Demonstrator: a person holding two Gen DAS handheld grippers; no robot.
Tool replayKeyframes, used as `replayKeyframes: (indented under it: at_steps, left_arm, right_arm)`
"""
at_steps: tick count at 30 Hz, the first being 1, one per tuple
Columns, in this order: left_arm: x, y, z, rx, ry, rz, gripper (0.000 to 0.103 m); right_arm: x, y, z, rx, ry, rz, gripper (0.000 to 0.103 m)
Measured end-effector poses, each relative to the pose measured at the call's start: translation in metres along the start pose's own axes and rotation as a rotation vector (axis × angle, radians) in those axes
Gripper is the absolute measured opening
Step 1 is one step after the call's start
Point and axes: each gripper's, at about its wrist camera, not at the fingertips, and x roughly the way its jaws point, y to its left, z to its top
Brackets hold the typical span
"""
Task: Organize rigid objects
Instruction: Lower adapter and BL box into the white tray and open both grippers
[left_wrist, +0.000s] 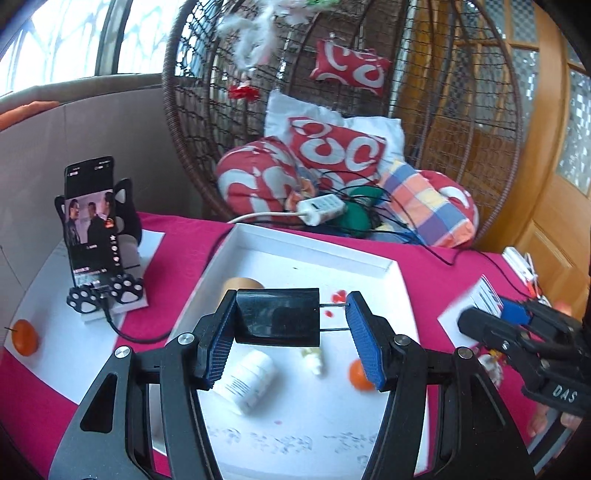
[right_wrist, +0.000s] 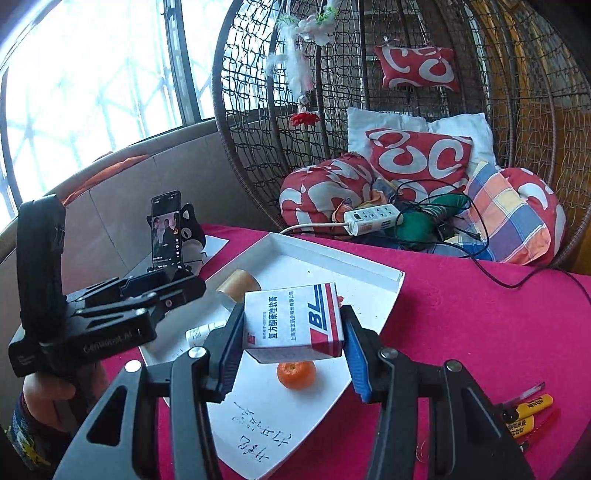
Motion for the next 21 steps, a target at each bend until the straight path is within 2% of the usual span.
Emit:
replayKeyframes:
  at_steps: [7, 14, 21]
  left_arm:
    - [0.033, 0.005, 0.003, -0.020, 0.043, 0.053, 0.059]
    - [0.057, 0.002, -0.011, -0.024, 0.096, 0.053, 0.059]
    - [0.064, 0.010, -0.010, -0.055, 0.113, 0.045, 0.059]
  right_arm:
    - [0.041, -0.006, 0.002, 0.022, 0.047, -0.039, 0.049]
    - [0.088, -0.010, -0.001, 0.051, 0.122, -0.076, 0.050]
    - [0.097, -0.010, -0.008, 0.059, 0.129, -0.096, 0.051]
